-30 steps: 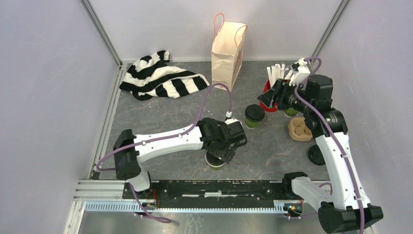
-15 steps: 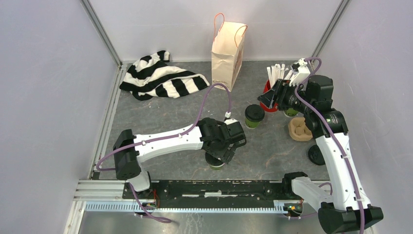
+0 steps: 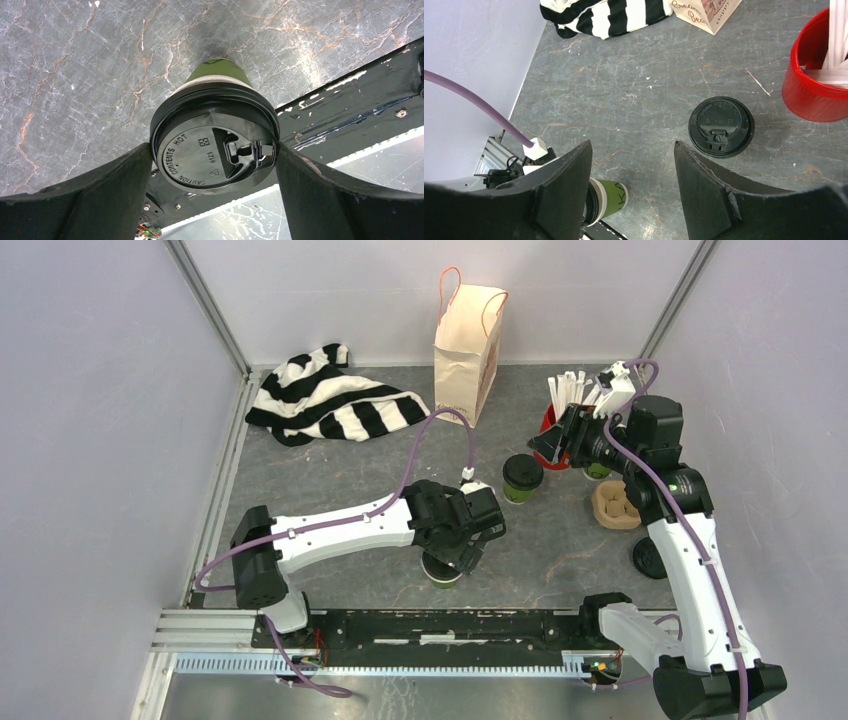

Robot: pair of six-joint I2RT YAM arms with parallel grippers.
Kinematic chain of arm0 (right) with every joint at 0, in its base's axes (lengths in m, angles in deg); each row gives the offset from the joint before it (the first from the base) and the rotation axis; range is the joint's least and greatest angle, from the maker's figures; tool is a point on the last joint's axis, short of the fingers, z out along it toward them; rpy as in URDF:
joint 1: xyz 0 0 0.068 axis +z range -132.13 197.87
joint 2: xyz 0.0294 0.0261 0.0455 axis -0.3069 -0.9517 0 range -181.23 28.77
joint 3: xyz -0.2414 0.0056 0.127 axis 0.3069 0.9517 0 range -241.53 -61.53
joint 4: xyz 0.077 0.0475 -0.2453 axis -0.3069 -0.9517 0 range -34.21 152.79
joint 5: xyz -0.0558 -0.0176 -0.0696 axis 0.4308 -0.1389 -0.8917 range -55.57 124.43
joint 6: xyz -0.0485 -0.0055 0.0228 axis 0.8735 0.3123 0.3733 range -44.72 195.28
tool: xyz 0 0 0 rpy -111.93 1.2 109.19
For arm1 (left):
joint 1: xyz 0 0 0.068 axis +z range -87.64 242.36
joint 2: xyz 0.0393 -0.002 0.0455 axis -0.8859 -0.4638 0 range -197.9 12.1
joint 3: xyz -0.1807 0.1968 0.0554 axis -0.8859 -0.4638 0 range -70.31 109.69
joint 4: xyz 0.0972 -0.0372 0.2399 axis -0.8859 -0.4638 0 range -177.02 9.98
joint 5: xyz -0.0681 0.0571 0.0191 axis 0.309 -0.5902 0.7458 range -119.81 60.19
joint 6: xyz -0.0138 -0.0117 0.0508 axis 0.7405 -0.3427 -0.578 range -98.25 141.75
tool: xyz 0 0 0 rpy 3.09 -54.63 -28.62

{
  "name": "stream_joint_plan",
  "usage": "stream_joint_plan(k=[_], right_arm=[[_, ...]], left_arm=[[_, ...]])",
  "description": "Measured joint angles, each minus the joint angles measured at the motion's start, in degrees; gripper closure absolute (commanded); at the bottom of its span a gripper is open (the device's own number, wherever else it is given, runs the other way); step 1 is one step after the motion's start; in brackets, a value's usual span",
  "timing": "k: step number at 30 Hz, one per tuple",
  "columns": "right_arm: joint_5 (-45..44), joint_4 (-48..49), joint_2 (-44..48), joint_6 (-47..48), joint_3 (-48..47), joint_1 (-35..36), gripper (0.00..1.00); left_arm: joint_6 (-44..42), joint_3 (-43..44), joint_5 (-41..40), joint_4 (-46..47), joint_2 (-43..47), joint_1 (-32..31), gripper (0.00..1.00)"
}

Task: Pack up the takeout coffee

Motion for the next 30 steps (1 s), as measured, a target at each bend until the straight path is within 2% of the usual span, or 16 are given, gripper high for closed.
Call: stream_joint_plan(k=[30], right_arm=[[0.39, 0.37, 0.46, 0.00, 0.61, 0.00, 0.32]], left_arm=[[0.00, -1.49, 0.02, 0.17, -0.24, 0.02, 0.01]])
